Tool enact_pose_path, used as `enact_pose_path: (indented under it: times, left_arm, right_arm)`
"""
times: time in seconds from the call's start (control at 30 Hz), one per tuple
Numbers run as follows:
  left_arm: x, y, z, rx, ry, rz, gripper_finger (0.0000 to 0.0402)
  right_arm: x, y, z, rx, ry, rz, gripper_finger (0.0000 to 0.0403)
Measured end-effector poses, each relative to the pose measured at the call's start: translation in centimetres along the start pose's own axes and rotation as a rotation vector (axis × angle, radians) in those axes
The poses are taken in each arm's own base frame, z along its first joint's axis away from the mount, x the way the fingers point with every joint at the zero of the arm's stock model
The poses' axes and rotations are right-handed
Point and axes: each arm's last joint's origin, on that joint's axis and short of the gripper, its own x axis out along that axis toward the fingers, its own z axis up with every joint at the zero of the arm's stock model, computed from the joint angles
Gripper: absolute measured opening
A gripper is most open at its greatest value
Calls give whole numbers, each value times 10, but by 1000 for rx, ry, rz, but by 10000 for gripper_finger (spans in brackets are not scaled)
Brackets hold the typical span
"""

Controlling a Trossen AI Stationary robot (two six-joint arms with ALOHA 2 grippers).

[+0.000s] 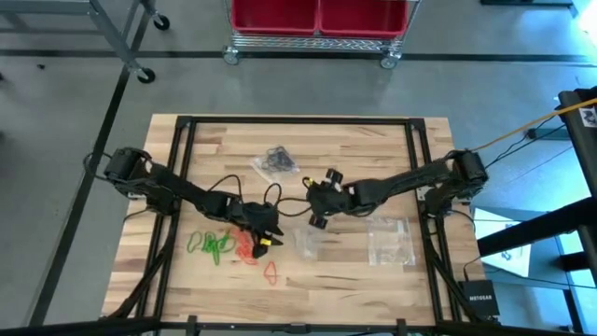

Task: Sort rubber bands
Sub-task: Open the transparent zip bag

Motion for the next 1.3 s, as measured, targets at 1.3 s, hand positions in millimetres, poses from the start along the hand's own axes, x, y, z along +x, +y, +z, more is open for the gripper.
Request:
enact_pose_path:
  times: [1.3]
  left_arm:
    - [-25, 3, 4, 71, 20, 138, 150]
  right_arm:
    - [-66, 80, -29, 118, -51, 246, 143]
